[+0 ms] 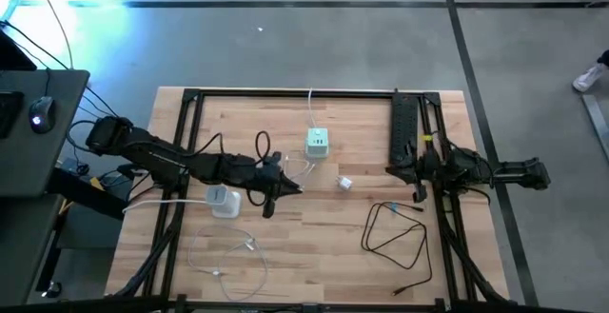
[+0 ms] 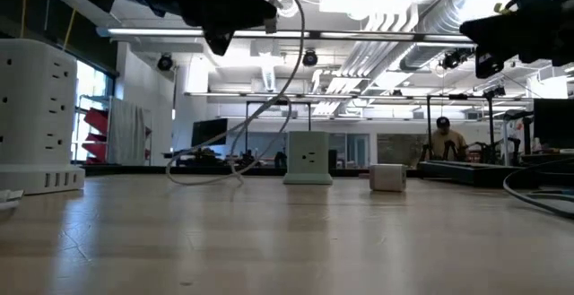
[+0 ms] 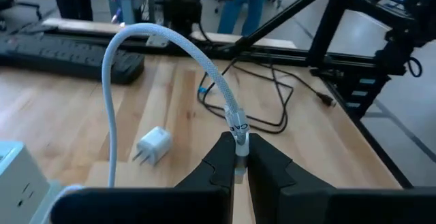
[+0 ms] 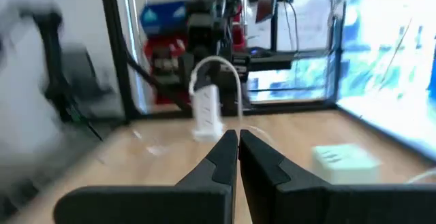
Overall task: Insert USB
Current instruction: Insert the white USB cable into the top white outlet extension
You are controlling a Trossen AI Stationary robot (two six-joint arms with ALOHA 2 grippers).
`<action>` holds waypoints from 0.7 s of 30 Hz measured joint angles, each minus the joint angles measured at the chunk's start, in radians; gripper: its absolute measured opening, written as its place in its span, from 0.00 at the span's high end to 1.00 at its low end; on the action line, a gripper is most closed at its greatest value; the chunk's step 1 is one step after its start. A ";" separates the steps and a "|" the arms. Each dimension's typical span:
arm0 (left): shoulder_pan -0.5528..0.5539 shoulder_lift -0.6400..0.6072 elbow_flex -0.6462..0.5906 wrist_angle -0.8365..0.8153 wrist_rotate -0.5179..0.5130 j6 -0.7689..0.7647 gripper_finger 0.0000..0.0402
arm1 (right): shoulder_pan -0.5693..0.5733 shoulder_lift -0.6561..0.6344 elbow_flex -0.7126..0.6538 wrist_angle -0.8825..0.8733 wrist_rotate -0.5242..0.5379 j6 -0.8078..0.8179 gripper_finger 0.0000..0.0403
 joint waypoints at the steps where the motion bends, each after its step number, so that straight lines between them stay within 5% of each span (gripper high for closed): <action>1: -0.004 0.000 0.000 0.002 -0.003 0.002 1.00 | 0.000 0.001 0.000 0.027 0.034 0.052 1.00; 8: -0.004 0.000 0.000 0.003 -0.024 0.015 1.00 | 0.000 0.071 -0.002 0.202 0.233 0.220 1.00; 21: 0.007 0.000 0.000 0.005 -0.104 0.076 1.00 | -0.001 0.532 0.031 0.509 0.259 0.228 1.00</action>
